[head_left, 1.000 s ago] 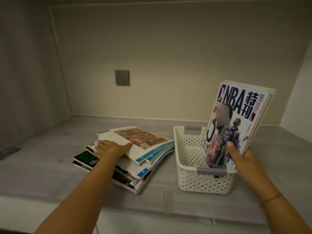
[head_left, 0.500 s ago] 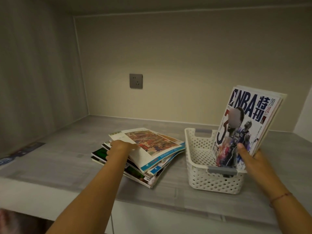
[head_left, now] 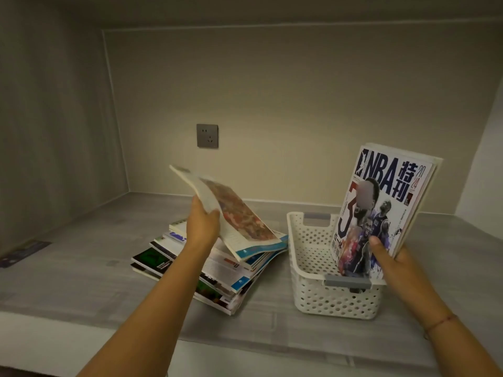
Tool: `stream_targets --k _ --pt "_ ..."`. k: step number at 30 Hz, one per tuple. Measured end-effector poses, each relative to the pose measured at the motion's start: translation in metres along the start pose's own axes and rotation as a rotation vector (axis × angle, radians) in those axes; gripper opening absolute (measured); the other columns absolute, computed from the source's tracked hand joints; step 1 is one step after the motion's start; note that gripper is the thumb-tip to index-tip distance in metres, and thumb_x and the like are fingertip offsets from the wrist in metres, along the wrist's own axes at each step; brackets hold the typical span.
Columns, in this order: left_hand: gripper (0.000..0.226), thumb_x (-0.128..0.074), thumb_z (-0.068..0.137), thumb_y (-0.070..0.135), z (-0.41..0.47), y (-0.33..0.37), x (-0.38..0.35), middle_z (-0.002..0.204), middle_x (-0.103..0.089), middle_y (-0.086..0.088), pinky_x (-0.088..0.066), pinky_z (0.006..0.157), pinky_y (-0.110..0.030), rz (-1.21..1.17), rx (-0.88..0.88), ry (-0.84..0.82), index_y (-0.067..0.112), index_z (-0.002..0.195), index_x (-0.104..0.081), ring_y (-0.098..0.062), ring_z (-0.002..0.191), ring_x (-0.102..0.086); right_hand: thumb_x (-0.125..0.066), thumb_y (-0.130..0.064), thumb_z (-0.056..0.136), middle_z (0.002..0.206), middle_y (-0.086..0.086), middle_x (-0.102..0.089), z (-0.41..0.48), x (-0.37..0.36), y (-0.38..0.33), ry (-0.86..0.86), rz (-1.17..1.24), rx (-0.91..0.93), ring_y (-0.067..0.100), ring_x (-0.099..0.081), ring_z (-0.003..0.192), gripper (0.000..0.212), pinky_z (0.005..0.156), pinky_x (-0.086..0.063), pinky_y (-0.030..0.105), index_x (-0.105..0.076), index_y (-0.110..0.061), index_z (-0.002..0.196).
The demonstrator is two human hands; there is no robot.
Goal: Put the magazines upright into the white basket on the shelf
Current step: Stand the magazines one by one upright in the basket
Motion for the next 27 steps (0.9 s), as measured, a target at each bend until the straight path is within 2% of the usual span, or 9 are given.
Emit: stream_targets --k 2,4,7,9,13,17,20,23,27 --pt "0.048 -0.045 0.097 0.012 -0.011 0.021 -0.011 0.114 -0.051 0.007 -0.054 0.075 -0.041 0.04 -0.203 0.017 0.028 0.14 -0.03 -0.015 0.095 -0.055 -0.04 -0.052 0.082 0.13 0.002 -0.055 0.001 -0.001 0.002 0.0 0.007 -0.004 0.024 -0.051 0.118 0.063 0.097 -0.038 0.036 -0.038 -0.024 0.138" --pt "0.051 -0.043 0.099 0.016 -0.022 0.043 -0.024 0.114 -0.051 0.01 -0.055 0.076 -0.041 0.053 -0.364 0.018 0.034 0.142 -0.023 -0.012 0.092 -0.055 -0.041 -0.05 0.083 0.126 -0.001 -0.056 0.002 -0.001 0.003 -0.001 0.03 -0.004 0.02 -0.052 0.115 0.06 0.094 -0.04 0.03 -0.038 -0.025 0.138" --pt "0.055 -0.043 0.099 0.022 -0.038 0.072 -0.049 0.11 -0.057 0.004 -0.056 0.071 -0.036 0.068 -0.539 0.028 0.035 0.145 -0.015 -0.012 0.084 -0.058 -0.042 -0.05 0.083 0.12 -0.006 -0.056 0.002 -0.001 0.003 -0.007 0.058 0.012 0.013 -0.052 0.109 0.059 0.084 -0.04 0.02 -0.04 -0.025 0.136" --pt "0.057 -0.041 0.099 0.025 -0.053 0.085 -0.07 0.106 -0.059 0.001 -0.057 0.066 -0.034 0.085 -0.63 0.002 0.037 0.145 -0.01 -0.015 0.08 -0.062 -0.043 -0.047 0.085 0.121 -0.007 -0.055 0.002 -0.001 0.003 -0.009 0.081 0.021 0.012 -0.051 0.111 0.055 0.088 -0.039 0.023 -0.04 -0.027 0.136" --pt "0.055 -0.037 0.1 0.026 -0.083 0.089 -0.109 0.118 -0.063 -0.007 -0.058 0.072 -0.04 0.074 -0.66 -0.119 0.041 0.144 -0.007 -0.024 0.091 -0.066 -0.04 -0.052 0.083 0.123 -0.011 -0.053 0.002 0.0 0.002 -0.035 0.086 0.04 0.008 -0.048 0.113 0.055 0.089 -0.037 0.018 -0.038 -0.033 0.135" --pt "0.052 -0.034 0.102 0.027 -0.108 0.073 -0.134 0.108 -0.068 -0.011 -0.056 0.067 -0.039 0.156 -0.698 -0.188 0.038 0.148 -0.012 -0.027 0.081 -0.067 -0.038 -0.053 0.084 0.121 -0.018 -0.052 0.001 0.001 -0.002 -0.059 0.08 0.08 -0.001 -0.047 0.11 0.049 0.08 -0.034 -0.005 -0.036 -0.039 0.131" --pt "0.046 -0.029 0.102 0.034 -0.12 0.065 -0.144 0.116 -0.066 -0.009 -0.053 0.067 -0.037 0.224 -0.732 -0.289 0.037 0.147 -0.018 -0.027 0.083 -0.066 -0.036 -0.057 0.084 0.117 -0.026 -0.052 -0.001 0.002 -0.005 -0.072 0.093 0.082 -0.007 -0.047 0.109 0.045 0.077 -0.032 -0.008 -0.038 -0.045 0.127" --pt "0.044 -0.026 0.101 0.043 -0.126 0.061 -0.149 0.13 -0.059 -0.003 -0.052 0.085 -0.037 0.222 -0.691 -0.493 0.033 0.144 -0.03 -0.023 0.106 -0.062 -0.034 -0.073 0.076 0.109 -0.042 -0.046 -0.004 0.003 -0.01 -0.067 0.133 0.104 -0.027 -0.045 0.098 0.044 0.074 -0.031 -0.009 -0.039 -0.054 0.115" --pt "0.044 -0.035 0.101 0.035 -0.136 0.052 -0.155 0.136 -0.056 -0.003 -0.046 0.099 -0.036 0.292 -0.569 -0.816 0.03 0.145 -0.031 -0.021 0.119 -0.056 -0.037 -0.078 0.071 0.119 -0.027 -0.051 -0.003 0.003 -0.009 -0.111 0.185 0.141 -0.02 -0.048 0.107 0.065 0.079 -0.038 -0.002 -0.041 -0.043 0.126"
Point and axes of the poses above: each hand's wrist, its own z-axis towards the middle knuckle, its own x-axis out of the back of the hand, y = z × x, the point moved 1 cm from there along z, towards the middle knuckle
